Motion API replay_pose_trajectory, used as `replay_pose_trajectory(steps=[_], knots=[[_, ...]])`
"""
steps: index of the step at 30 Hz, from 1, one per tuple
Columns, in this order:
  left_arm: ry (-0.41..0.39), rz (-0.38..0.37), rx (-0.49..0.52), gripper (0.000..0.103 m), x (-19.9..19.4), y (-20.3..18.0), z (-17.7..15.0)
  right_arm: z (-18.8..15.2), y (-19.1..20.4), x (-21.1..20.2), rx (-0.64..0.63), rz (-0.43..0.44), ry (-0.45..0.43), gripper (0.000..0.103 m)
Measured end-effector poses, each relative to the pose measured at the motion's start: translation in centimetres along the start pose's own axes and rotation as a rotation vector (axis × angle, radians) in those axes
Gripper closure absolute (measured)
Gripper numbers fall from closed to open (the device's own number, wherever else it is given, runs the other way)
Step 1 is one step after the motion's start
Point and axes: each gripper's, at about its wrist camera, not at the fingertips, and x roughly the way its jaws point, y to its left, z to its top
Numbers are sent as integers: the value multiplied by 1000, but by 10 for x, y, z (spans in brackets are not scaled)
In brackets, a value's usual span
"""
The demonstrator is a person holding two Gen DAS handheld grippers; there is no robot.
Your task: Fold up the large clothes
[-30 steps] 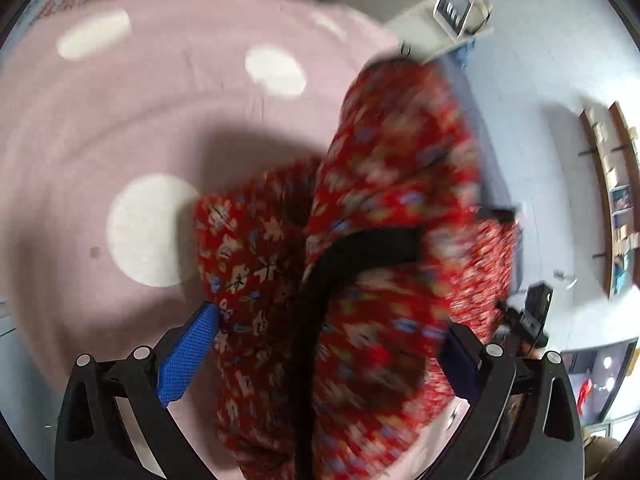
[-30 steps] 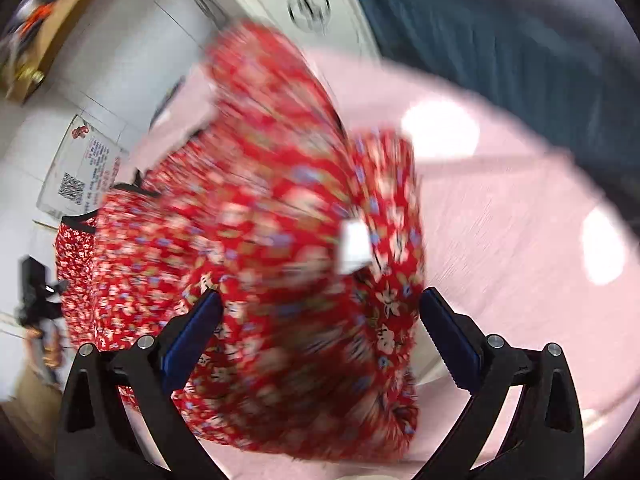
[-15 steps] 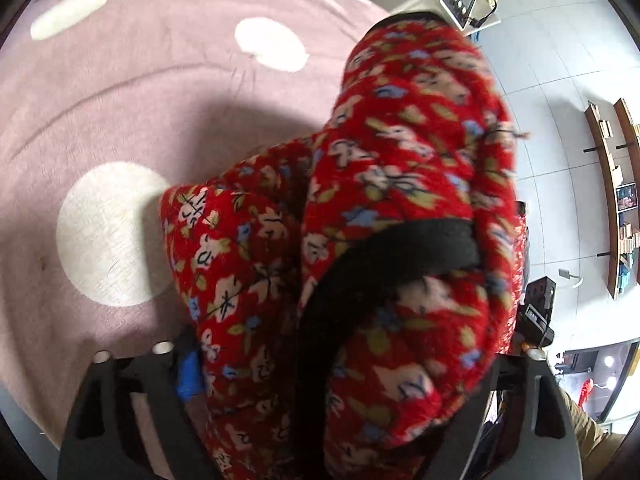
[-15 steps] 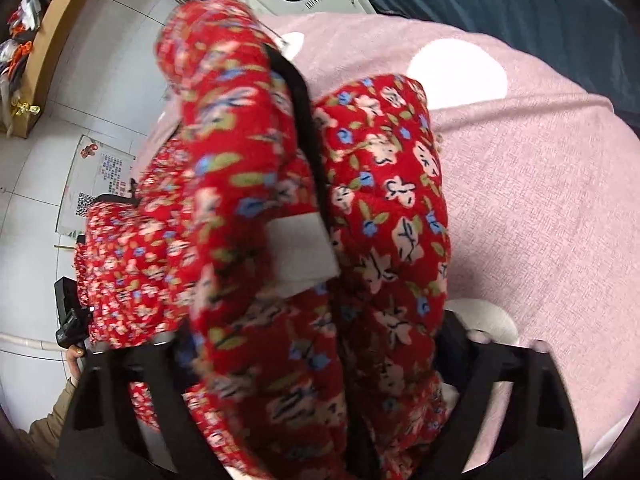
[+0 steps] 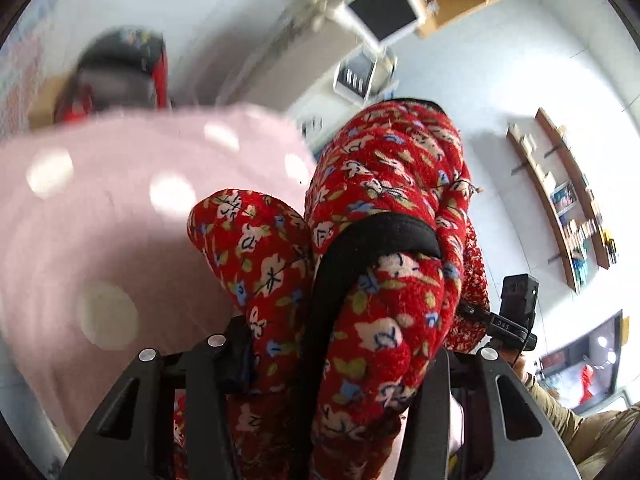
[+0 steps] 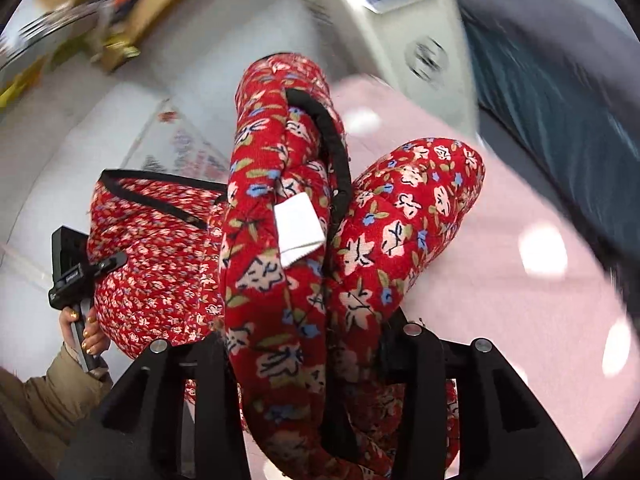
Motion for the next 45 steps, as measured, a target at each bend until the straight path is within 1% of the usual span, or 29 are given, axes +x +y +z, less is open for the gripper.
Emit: replay_pose_trajectory(steps=[4,6,7,8,9,10,11,12,14,15,17,18,19,22,25,27,28,29,30,32,34,36,38,39,40,41,42,44,45], knots=[[-128,79,29,58,-56,-1,22,57,22,19,-31,51,-65,63],[-157,125,27,55,-68,4,30,86,28,47,-35,70,-57,63],[-159,157,3,52,-70,13,33,100,21,61,-13,52,-51,60],[-147,199,-35,50,-67,25,33,109,20,78,9,39,-40,56],[-132,221,-66,43,-64,35,32,117,19,99,13,10,-13,52],[-103,256,-113,34,-53,50,29,120,19,116,2,-38,18,39],[-72,300,-154,33,-43,64,26,123,13,138,13,-131,52,31],[0,357,-217,33,-23,87,18,121,1,155,74,-211,77,30],[108,455,-289,33,-1,122,1,111,-23,172,219,-257,104,30],[128,558,-305,32,6,136,-8,106,-28,175,270,-272,99,30],[22,570,-339,22,-7,149,-17,91,-35,174,335,-270,79,30],[-2,589,-366,11,-12,152,-18,86,-32,174,314,-269,90,30],[-20,604,-394,7,-19,156,-17,83,-25,172,267,-284,99,30],[-45,619,-422,7,-30,152,-10,73,6,164,54,-325,103,30],[-86,735,-360,8,-36,122,-2,64,47,158,-159,-314,107,26],[-159,793,-304,10,-42,92,8,60,69,166,-277,-300,146,22],[-208,805,-256,10,-46,74,11,54,77,170,-318,-312,160,22],[-230,797,-211,10,-51,66,12,48,83,173,-341,-317,168,22],[-232,784,-124,10,-42,45,16,44,88,181,-368,-320,180,22],[-162,812,43,9,-14,17,20,36,93,190,-376,-326,207,22],[-106,840,135,9,12,12,17,33,89,209,-364,-375,255,22],[-11,890,164,8,46,23,16,30,79,225,-341,-453,316,22],[82,995,176,8,67,50,6,29,66,238,-289,-470,355,15],[110,1023,172,6,73,58,7,30,59,240,-269,-465,357,13],[162,1003,130,5,79,75,7,30,54,242,-246,-461,355,9],[192,930,48,5,77,94,4,30,49,245,-235,-466,360,6],[189,879,-21,5,64,107,2,26,46,246,-229,-463,367,6],[204,819,-78,5,62,121,7,24,37,250,-214,-450,376,6],[223,813,-75,4,64,122,9,24,34,253,-208,-447,379,6]])
